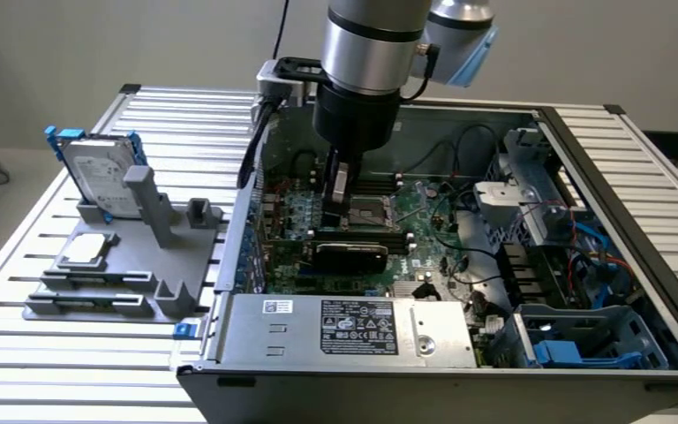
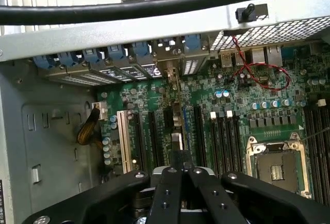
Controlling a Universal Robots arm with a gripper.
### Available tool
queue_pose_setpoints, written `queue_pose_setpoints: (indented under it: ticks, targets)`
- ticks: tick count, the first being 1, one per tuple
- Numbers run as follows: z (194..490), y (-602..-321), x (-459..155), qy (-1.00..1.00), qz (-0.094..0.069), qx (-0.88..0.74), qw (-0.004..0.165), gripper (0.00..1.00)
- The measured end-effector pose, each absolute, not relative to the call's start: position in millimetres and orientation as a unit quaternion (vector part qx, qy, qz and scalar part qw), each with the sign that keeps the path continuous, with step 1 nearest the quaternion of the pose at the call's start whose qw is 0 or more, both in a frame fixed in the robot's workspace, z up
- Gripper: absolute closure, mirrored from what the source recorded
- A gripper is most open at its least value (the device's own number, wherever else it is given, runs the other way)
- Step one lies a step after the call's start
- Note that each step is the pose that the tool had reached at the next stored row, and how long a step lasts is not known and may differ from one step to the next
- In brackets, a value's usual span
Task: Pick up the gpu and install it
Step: 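Press down on the gpu until it lock into place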
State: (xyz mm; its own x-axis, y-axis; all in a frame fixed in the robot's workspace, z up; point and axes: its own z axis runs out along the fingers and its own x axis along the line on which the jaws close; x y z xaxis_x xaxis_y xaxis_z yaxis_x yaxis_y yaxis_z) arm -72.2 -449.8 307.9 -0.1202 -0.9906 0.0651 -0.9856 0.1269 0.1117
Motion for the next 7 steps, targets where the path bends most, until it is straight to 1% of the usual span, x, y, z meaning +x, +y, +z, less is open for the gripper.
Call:
queue_pose_setpoints:
  ticks: [7]
  targets:
    - [307.9, -449.8, -72.2, -0.748, -0.02, 0.66, 0.062, 0.89]
